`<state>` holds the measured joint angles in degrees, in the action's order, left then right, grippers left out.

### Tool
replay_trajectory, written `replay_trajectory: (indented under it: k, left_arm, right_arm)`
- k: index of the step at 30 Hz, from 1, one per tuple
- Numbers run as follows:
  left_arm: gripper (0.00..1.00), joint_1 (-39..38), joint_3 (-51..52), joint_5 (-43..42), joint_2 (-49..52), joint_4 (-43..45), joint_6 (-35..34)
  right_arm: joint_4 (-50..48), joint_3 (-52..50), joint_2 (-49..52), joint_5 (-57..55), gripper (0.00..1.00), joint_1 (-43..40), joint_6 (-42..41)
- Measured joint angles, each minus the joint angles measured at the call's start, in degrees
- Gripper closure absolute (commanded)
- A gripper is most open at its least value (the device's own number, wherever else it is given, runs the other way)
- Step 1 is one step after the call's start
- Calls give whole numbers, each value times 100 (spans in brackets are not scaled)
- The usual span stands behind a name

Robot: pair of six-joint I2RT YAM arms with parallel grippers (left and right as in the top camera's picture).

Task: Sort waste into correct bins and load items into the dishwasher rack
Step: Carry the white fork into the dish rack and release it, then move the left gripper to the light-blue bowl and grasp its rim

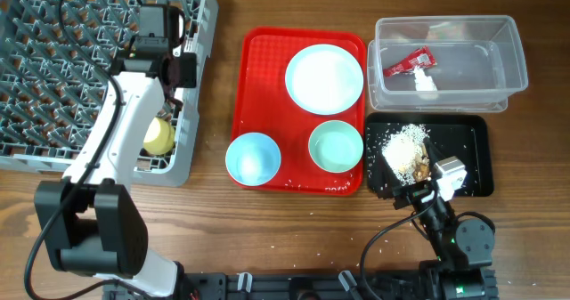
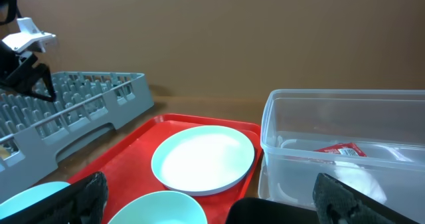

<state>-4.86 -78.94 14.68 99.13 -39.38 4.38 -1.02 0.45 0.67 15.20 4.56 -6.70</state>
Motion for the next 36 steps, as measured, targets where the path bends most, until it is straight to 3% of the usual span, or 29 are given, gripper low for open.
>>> replay_trajectory:
  k: [1, 2, 4, 12, 16, 22, 23, 24, 25, 27, 30, 33, 36]
  left_arm:
    - [55, 0, 0, -31, 0, -13, 28]
    - [60, 0, 0, -116, 2, -33, 42]
    - [62, 0, 0, -398, 24, -52, 92]
    - [88, 50, 0, -1300, 903, -225, -13]
    - [95, 98, 0, -1659, 907, -114, -315]
    - [94, -256, 0, -1687, 920, -31, -684]
    - [87, -339, 0, -1585, 920, -44, -730]
    - [54, -404, 0, -1478, 920, -74, -754]
    - [42, -433, 0, -1436, 920, -83, -798]
    - [39, -494, 0, -1523, 920, -105, -822]
    - [23, -581, -2, -1609, 931, -267, -807]
    - [15, -581, -111, -1617, 848, -691, -798]
    - [19, -671, -474, -1867, 306, -951, -839]
  right_arm:
    - [0, 0, 0, 0, 0, 0, 0]
    - [0, 0, 2, 0, 0, 0, 0]
    - [0, 0, 0, 0, 0, 0, 0]
    - [0, 0, 0, 0, 0, 0, 0]
    - [0, 0, 0, 0, 0, 0, 0]
    - [0, 0, 0, 0, 0, 0, 0]
    - [0, 0, 0, 0, 0, 0, 0]
    - [0, 0, 0, 0, 0, 0, 0]
    - [0, 0, 0, 0, 0, 0, 0]
    - [0, 0, 0, 0, 0, 0, 0]
    - [0, 0, 0, 0, 0, 0, 0]
    - [0, 0, 0, 0, 0, 0, 0]
    - [0, 0, 0, 0, 0, 0, 0]
